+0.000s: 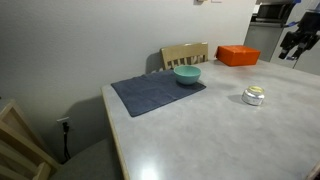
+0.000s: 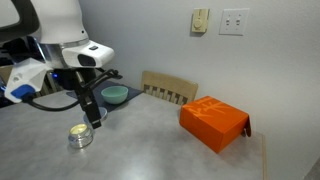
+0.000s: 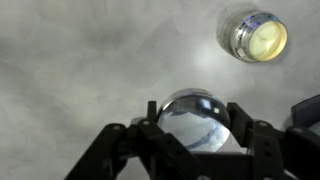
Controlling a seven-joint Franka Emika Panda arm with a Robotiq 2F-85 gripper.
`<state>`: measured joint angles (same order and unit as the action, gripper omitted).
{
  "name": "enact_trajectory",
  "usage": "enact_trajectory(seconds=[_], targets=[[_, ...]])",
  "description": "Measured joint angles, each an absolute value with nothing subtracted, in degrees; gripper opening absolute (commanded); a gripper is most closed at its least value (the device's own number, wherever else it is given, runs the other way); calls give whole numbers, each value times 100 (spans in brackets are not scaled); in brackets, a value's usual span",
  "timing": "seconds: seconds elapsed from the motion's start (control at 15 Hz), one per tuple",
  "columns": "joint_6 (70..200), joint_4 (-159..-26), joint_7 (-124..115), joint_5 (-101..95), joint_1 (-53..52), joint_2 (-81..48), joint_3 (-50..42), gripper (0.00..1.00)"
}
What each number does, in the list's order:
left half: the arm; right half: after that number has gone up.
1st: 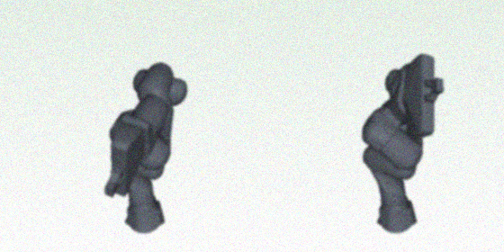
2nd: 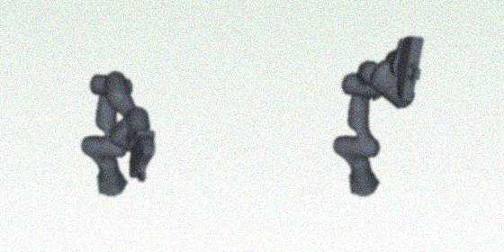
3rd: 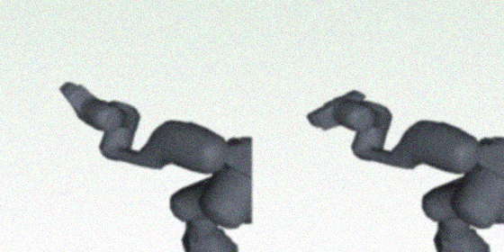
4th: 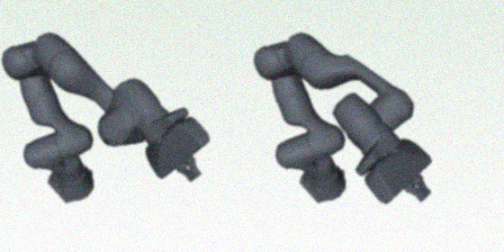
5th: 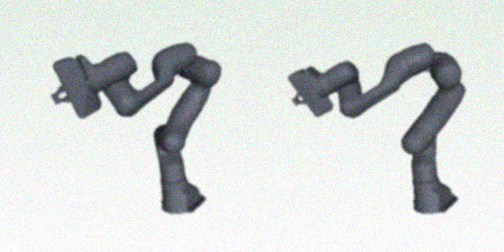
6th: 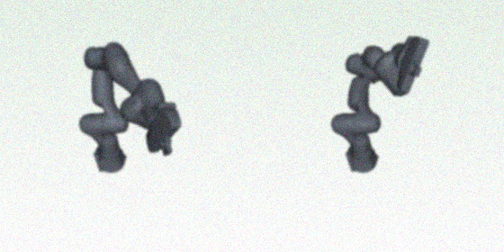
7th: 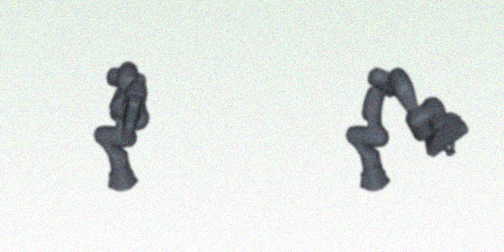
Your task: Take the lid off the bottle and put it on the table
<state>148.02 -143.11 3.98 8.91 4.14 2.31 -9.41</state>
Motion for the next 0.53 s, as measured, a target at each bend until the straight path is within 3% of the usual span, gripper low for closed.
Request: enact_trajectory(seconds=[0.53], targets=[[14015,-12884,-743,-109,485,-1987,-944,44]])
